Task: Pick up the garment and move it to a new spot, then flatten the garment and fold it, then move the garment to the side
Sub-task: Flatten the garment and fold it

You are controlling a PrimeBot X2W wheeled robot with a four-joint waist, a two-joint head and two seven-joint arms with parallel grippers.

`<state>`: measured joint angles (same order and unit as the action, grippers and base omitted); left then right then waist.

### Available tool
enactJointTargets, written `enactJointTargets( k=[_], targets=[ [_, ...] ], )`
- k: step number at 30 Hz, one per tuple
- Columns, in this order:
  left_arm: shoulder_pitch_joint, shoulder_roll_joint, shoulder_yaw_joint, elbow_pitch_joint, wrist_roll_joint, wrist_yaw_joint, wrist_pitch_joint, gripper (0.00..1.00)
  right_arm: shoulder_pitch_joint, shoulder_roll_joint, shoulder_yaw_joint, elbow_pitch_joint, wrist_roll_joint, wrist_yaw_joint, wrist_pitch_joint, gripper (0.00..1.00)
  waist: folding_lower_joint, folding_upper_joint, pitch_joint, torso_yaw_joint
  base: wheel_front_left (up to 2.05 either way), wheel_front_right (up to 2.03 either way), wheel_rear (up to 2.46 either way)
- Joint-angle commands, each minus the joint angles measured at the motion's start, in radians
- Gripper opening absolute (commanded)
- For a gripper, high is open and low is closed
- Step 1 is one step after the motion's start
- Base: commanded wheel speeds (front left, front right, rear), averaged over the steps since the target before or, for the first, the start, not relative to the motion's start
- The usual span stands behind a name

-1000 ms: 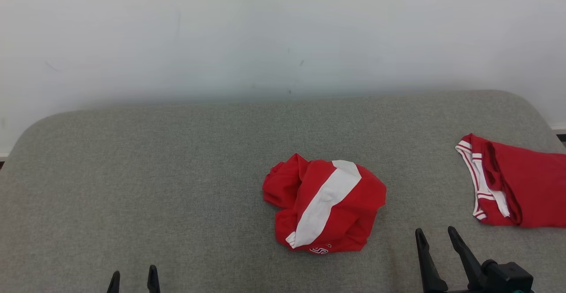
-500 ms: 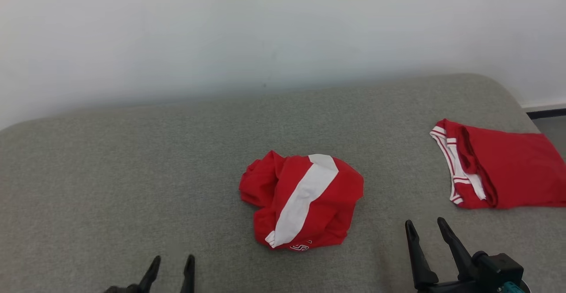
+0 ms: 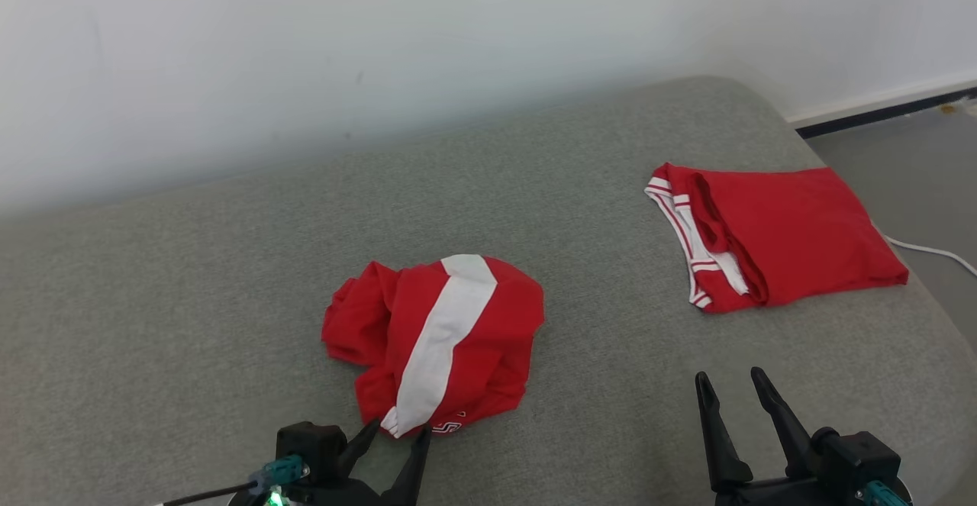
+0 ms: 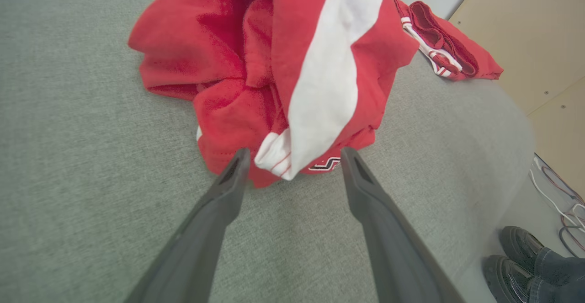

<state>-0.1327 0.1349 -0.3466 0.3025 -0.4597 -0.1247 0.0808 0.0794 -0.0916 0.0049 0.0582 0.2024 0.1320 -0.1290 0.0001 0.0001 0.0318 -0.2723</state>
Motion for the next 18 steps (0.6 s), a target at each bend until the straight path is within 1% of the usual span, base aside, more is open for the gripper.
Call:
enactJointTargets(
  k=[1, 3, 7, 9, 10, 11, 12, 18],
  targets=[
    [-0.022, 0.001, -0.007, 0.02, -0.002, -0.006, 0.002, 1.0, -0.004, 0.004, 0.002, 0.003, 0.01, -0.002, -0.005, 1.0, -0.0001, -0.0001, 0.021, -0.055, 0.0, 0.0, 0.0],
    [-0.042, -0.003, -0.012, 0.045, 0.003, -0.004, -0.001, 1.0, -0.005, 0.004, 0.005, 0.005, 0.012, -0.002, -0.005, 1.0, -0.0001, -0.0001, 0.023, -0.069, 0.0, 0.0, 0.0],
    [-0.079, -0.014, -0.016, 0.099, 0.017, 0.023, 0.003, 1.0, -0.01, 0.004, 0.012, 0.006, 0.01, -0.002, -0.007, 1.0, -0.0001, -0.0001, 0.024, -0.089, 0.0, 0.0, 0.0],
    [-0.099, -0.018, -0.022, 0.122, 0.019, 0.029, 0.002, 1.0, -0.013, 0.004, 0.014, 0.007, 0.01, -0.002, -0.006, 1.0, -0.0001, -0.0001, 0.023, -0.095, 0.0, 0.0, 0.0],
    [-0.107, -0.022, -0.024, 0.132, 0.019, 0.032, 0.003, 0.96, -0.014, 0.003, 0.015, 0.008, 0.01, -0.002, -0.007, 1.0, -0.0001, -0.0001, 0.023, -0.096, 0.0, 0.0, 0.0],
    [-0.118, -0.023, -0.025, 0.14, 0.026, 0.037, -0.005, 0.24, -0.014, 0.002, 0.016, 0.008, 0.01, -0.002, -0.007, 1.0, -0.0001, -0.0001, 0.022, -0.098, 0.0, 0.0, 0.0],
    [-0.128, -0.027, -0.025, 0.147, 0.026, 0.037, -0.012, 0.0, -0.013, 0.002, 0.016, 0.008, 0.009, -0.002, -0.007, 1.0, -0.0001, -0.0001, 0.022, -0.099, 0.0, 0.0, 0.0],
    [-0.206, -0.046, -0.025, 0.159, 0.029, 0.042, -0.076, 0.0, -0.005, -0.002, 0.013, 0.008, 0.005, -0.002, -0.006, 1.0, -0.0001, -0.0001, 0.014, -0.091, 0.0, 0.0, 0.0]
  ],
)
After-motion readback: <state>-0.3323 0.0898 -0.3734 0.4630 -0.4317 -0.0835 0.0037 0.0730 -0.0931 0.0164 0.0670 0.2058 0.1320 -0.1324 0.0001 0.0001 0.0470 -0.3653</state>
